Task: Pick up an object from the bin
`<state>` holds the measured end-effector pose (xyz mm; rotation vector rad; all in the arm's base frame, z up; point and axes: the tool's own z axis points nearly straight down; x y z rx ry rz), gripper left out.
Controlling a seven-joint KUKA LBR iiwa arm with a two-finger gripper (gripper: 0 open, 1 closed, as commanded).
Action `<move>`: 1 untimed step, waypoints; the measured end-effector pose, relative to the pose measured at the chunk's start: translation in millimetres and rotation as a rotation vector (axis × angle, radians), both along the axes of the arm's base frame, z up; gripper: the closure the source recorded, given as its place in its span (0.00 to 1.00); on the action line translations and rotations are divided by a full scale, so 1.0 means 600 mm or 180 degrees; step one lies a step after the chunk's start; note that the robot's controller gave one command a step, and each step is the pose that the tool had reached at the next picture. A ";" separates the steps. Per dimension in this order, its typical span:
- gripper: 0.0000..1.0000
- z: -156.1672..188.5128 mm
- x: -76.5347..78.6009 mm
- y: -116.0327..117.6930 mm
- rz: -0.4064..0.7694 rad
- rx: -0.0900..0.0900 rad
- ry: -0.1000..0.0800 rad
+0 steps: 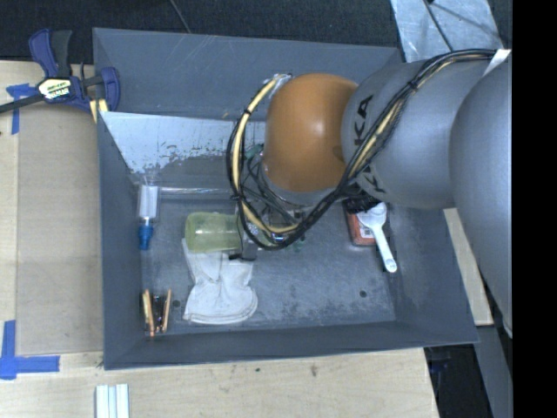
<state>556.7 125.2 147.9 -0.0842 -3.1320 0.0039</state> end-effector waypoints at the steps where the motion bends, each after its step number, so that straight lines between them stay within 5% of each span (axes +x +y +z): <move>1: 1.00 0.313 0.021 0.036 -0.0080 0.0014 -0.0052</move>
Offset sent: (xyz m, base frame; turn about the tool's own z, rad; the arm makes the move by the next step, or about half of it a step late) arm 0.0000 0.0000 0.0000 0.0000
